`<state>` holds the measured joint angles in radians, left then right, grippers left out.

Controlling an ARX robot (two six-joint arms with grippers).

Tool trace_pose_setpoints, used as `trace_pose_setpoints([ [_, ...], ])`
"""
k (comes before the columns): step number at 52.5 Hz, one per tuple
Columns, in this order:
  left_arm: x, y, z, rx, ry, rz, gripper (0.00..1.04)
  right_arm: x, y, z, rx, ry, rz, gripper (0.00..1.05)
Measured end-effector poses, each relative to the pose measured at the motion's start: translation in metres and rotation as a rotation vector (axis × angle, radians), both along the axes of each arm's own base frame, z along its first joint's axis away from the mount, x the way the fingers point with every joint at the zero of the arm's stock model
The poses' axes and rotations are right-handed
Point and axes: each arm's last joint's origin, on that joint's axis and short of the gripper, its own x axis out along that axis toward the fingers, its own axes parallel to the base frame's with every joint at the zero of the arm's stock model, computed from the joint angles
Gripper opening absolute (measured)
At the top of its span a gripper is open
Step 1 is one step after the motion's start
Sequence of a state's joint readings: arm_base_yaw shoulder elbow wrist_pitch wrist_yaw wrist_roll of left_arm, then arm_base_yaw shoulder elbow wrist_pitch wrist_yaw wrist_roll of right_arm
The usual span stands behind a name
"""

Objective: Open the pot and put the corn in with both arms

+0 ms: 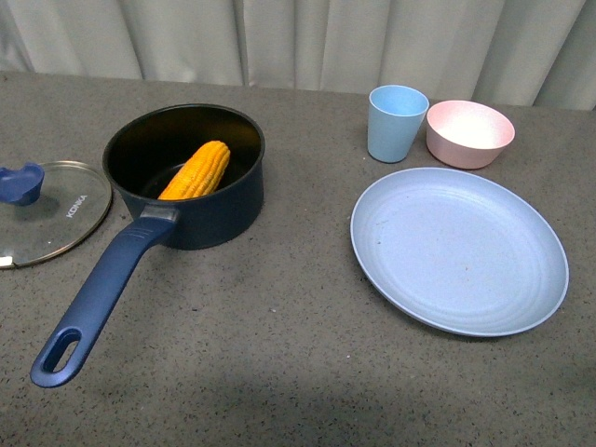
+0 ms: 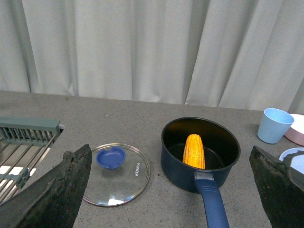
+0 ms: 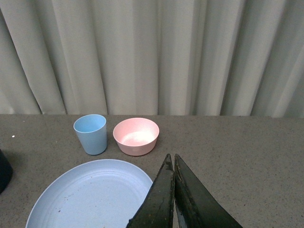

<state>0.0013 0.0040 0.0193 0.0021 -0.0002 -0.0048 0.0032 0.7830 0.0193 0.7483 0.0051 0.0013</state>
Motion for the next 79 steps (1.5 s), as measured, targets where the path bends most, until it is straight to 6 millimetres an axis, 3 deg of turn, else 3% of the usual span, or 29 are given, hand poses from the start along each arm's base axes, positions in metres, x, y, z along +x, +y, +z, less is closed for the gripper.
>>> trace_pose_setpoints([
  [24,0.0,0.0,0.0,0.0,0.0,0.0,0.98,-0.024,0.0,0.006,0.0,-0.02,0.003,0.01],
  [77,0.0,0.0,0.0,0.0,0.0,0.0,0.98,-0.05,0.0,0.003,0.0,-0.018,0.005,0.01],
  [79,0.0,0.0,0.0,0.0,0.0,0.0,0.98,-0.05,0.0,0.003,-0.001,-0.018,0.005,0.06],
])
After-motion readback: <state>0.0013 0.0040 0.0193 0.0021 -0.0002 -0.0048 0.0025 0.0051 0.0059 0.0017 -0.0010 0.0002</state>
